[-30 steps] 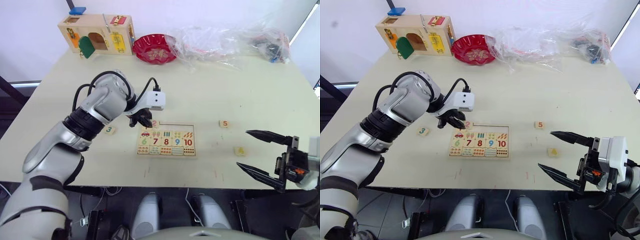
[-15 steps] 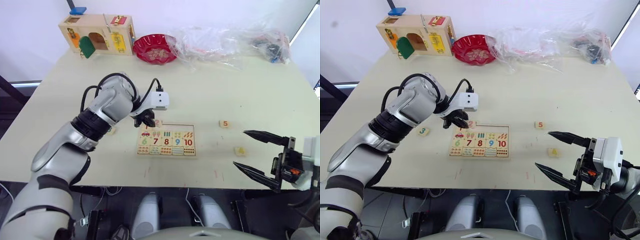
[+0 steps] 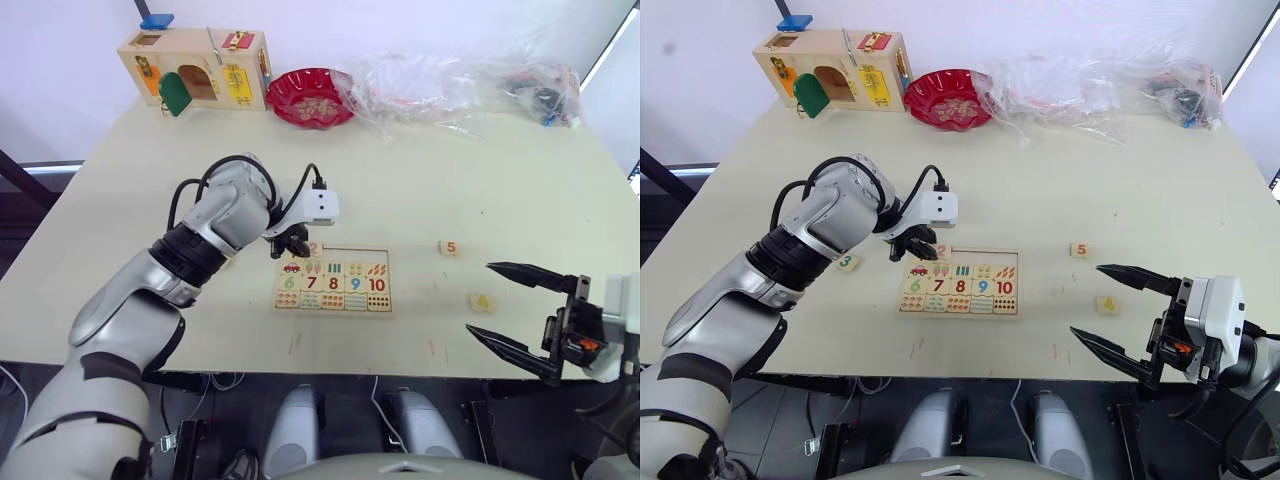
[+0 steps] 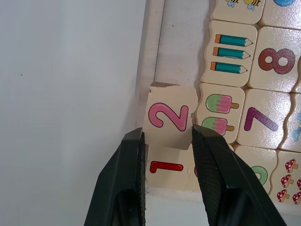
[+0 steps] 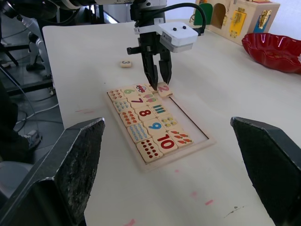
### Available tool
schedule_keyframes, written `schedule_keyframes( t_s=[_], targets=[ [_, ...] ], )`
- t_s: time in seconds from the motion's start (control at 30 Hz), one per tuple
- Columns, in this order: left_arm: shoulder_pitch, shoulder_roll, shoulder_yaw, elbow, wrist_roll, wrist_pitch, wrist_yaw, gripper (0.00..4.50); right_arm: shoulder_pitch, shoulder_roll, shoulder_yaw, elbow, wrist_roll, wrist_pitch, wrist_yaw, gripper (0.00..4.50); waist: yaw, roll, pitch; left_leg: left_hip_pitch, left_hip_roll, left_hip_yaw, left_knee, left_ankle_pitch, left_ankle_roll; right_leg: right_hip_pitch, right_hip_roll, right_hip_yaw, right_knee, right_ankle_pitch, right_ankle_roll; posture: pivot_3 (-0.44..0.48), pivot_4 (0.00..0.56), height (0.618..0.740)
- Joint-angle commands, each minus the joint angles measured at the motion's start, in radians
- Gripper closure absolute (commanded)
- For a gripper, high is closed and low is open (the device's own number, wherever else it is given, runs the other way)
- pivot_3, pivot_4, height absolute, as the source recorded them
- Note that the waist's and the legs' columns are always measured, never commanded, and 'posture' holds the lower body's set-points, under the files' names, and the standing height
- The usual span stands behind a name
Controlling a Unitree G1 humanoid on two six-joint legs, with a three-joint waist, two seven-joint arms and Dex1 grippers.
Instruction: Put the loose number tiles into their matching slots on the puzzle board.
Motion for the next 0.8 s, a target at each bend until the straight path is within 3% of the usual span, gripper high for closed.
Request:
schedule_keyframes(
  t_s=[0.03, 0.8],
  targets=[
    [0.001, 0.002, 0.01, -0.021, 0.006, -0.003, -0.002, 3.55, 0.005, 0.002, -0.023, -0.031, 0.019, -0.01, -0.005, 0.0, 0.0, 0.0, 0.0, 0.0, 0.0, 0.0, 0.0, 0.0, 0.0, 0.0, 0.0, 0.0, 0.0, 0.0, 0.0, 0.0, 0.15, 0.74],
    [0.019, -0.009, 0.002, -0.03, 0.015, -0.005, 0.009, 3.55, 0.025, 0.004, -0.028, -0.042, 0.02, -0.007, -0.03, 0.0, 0.0, 0.0, 0.0, 0.0, 0.0, 0.0, 0.0, 0.0, 0.0, 0.0, 0.0, 0.0, 0.0, 0.0, 0.0, 0.0, 0.15, 0.74]
  ],
)
